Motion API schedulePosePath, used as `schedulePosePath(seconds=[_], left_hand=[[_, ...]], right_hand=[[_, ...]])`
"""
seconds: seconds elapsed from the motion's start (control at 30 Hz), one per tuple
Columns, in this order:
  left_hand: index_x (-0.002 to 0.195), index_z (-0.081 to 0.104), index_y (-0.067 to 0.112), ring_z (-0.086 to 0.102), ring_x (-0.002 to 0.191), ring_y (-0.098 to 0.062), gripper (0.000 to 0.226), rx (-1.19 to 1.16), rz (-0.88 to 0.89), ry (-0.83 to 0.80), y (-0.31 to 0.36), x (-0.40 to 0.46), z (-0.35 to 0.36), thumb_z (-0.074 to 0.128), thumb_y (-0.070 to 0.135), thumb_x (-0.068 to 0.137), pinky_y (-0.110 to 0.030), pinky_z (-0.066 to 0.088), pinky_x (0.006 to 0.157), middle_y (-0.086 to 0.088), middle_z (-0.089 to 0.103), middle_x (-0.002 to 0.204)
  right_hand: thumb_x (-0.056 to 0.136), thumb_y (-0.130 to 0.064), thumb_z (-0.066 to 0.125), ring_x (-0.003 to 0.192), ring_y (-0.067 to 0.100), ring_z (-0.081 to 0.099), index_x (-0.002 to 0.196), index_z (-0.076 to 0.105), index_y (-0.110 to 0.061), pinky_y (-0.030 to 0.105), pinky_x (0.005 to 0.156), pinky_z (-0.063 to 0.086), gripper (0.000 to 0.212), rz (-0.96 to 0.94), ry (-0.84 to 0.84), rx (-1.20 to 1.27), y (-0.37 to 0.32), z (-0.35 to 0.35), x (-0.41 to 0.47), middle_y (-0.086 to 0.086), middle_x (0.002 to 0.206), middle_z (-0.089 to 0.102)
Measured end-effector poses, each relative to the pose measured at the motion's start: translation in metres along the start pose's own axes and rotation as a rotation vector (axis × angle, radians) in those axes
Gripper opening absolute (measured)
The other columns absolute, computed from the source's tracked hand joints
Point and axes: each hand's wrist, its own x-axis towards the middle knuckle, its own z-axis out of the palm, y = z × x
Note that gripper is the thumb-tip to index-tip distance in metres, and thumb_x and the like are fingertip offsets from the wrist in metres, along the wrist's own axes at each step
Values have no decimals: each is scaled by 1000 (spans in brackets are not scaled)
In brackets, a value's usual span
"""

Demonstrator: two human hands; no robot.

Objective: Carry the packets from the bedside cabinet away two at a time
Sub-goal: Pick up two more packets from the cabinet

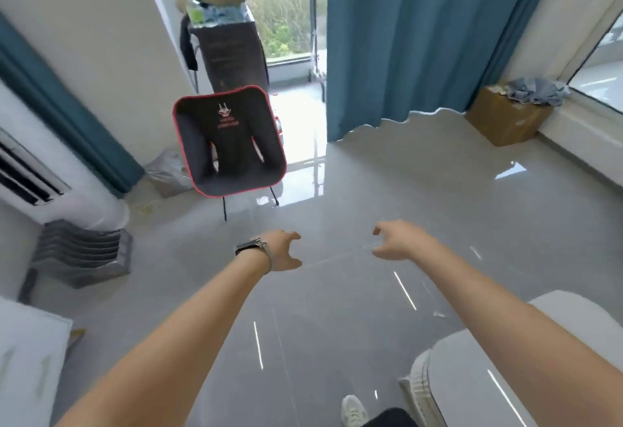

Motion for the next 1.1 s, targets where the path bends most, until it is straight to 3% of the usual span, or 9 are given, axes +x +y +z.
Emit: schedulePosePath(seconds=[0.23,0.5,0.9,1.1], left_hand=[[146,37,28,49,128,-27,67,-255,-384,165,-149,-36,-41,60,46,86,-37,43,104,-7,46,142],[150,29,21,44,133,-29,77,-453,-801,141,-336,-116,0,59,47,84,-39,40,107,-11,41,148],[149,27,20,50,126,-27,70,-684,-1071,122,-524,-192,22,53,44,89,-34,46,97,-9,43,145],[154,20,23,46,130,-27,76,-832,-1187,106,-608,-202,36,52,47,90,-35,44,100,-8,38,149]], right_hand=[[89,-43,57,126,28,49,143,41,-27,44,102,44,58,-395,-15,-229,-186,-79,111,4,142,47],[90,-38,58,126,24,50,141,46,-28,31,97,43,54,-764,-6,-419,-423,-74,152,3,138,53],[89,-43,54,128,23,49,143,41,-34,37,101,45,56,-936,-140,-632,-695,-54,182,-2,141,50],[87,-36,54,114,25,56,130,52,-23,41,95,49,45,-1119,-168,-739,-835,-42,212,0,128,57]])
